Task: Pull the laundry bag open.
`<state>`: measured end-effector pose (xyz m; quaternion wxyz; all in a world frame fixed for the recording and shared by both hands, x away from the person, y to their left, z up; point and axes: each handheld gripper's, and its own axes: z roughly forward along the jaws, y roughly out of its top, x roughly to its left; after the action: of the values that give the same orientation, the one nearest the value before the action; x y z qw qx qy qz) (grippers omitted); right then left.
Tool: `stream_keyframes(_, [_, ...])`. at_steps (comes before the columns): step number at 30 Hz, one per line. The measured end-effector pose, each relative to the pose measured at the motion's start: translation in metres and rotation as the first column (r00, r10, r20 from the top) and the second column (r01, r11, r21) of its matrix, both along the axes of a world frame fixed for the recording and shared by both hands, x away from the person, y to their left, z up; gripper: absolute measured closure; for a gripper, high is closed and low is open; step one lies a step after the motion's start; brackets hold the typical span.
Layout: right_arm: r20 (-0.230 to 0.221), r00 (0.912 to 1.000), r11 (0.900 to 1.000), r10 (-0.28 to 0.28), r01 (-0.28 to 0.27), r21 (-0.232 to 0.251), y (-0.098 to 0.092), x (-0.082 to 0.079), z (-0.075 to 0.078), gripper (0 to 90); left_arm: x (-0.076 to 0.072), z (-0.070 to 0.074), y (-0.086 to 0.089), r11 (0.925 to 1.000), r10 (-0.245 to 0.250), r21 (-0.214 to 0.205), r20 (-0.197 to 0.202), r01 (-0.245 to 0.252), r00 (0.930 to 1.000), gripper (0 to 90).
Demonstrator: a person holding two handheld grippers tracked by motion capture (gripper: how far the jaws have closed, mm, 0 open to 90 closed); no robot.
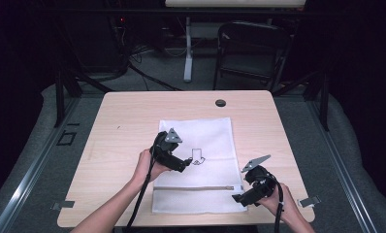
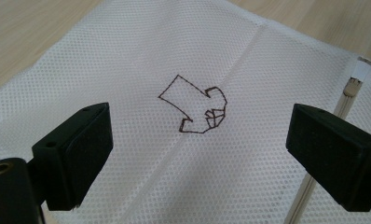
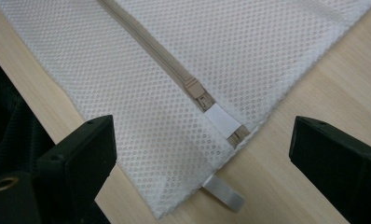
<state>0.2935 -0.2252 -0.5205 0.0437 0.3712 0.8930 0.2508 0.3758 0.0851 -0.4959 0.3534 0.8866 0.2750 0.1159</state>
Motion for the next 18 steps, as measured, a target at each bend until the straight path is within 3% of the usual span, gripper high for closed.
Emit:
stream_keyframes(7, [0.025,0.9994,0.9998,-0.022,0.022,0.003,-0.006,0.003,0.003,15.2,-0.007,-0.003,-0.011,0.9992,-0.039,0.005,0.008,0.039,0.9992,7.7])
stream_keyframes(11, [0.026,0.9987,0.999,-0.043,0.042,0.013,-0.009,0.004,0.002,24.1,-0.012,-0.005,-0.019,0.9981,-0.061,0.014,0.002,0.061,0.9982,8.2])
stream_keyframes(18, [-0.017,0.9979,0.9978,-0.062,0.062,0.023,-0.014,0.009,-0.004,66.4,-0.022,-0.009,-0.035,0.9934,-0.114,0.013,-0.011,0.114,0.9935,8.7])
